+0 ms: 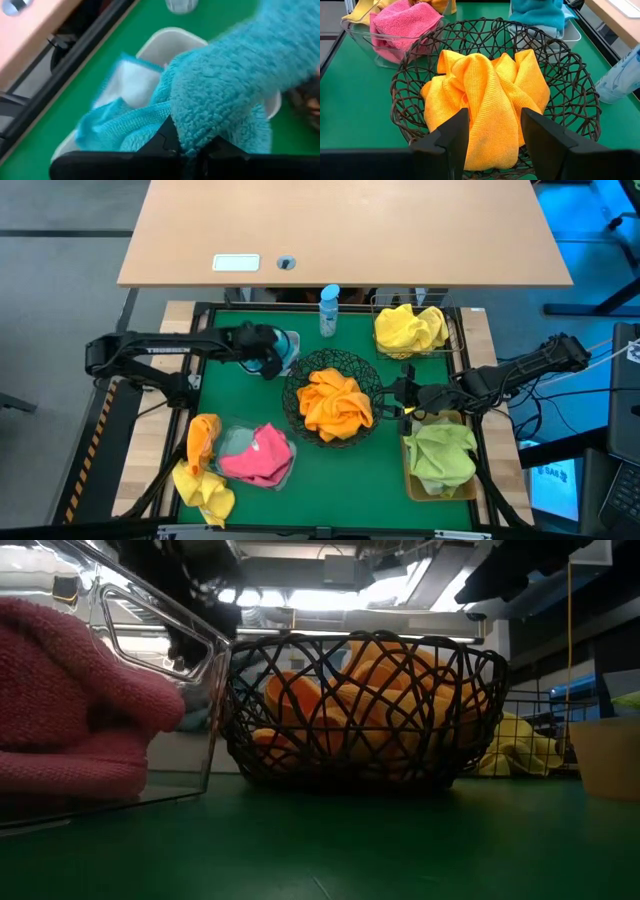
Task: Sort microfiber towel by color & place in baskets
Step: Put the blue microfiber towel into the white bin
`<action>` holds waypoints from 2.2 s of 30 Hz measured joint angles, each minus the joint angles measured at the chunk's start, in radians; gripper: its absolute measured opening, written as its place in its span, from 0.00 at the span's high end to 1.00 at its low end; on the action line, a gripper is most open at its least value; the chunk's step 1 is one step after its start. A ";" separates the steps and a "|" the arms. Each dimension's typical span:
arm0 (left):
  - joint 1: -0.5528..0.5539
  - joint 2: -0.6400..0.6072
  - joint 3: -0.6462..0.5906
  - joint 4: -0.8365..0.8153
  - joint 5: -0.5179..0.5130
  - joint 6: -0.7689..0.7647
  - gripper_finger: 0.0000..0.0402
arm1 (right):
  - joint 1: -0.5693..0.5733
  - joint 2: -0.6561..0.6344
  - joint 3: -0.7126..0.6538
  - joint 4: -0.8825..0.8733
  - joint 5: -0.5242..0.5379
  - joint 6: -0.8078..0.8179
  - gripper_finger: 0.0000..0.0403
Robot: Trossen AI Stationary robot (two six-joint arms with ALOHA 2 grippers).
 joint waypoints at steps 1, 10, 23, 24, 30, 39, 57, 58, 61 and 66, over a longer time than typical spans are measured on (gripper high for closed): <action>0.006 0.010 -0.020 0.026 0.007 0.000 0.99 | 0.000 0.000 0.000 0.000 0.000 0.000 0.56; 0.076 0.122 -0.104 0.090 0.072 -0.001 0.99 | 0.000 0.000 0.000 0.000 0.000 0.002 0.56; 0.126 0.230 -0.103 0.141 0.113 0.001 0.96 | 0.000 0.000 0.000 0.000 0.000 0.003 0.56; 0.126 0.229 -0.103 0.143 0.114 -0.011 0.95 | 0.000 0.000 0.000 0.000 0.000 0.003 0.56; 0.126 0.227 -0.050 0.117 0.118 -0.045 0.86 | 0.000 0.000 0.000 0.000 -0.001 0.003 0.56; 0.126 0.228 0.142 -0.071 0.125 -0.043 0.71 | 0.000 0.000 0.000 0.000 -0.028 0.003 0.56; 0.126 0.226 0.401 -0.294 0.117 -0.042 0.65 | 0.000 0.000 0.000 -0.001 -0.027 0.003 0.56; 0.126 0.226 0.403 -0.280 0.117 -0.042 0.65 | 0.000 0.000 0.000 -0.001 -0.027 0.003 0.56; 0.125 0.226 0.394 -0.242 0.120 -0.047 0.65 | 0.000 0.000 0.000 -0.001 -0.027 0.003 0.56; 0.115 0.226 0.324 -0.211 0.163 -0.070 0.65 | 0.000 0.000 0.000 -0.002 -0.027 0.003 0.56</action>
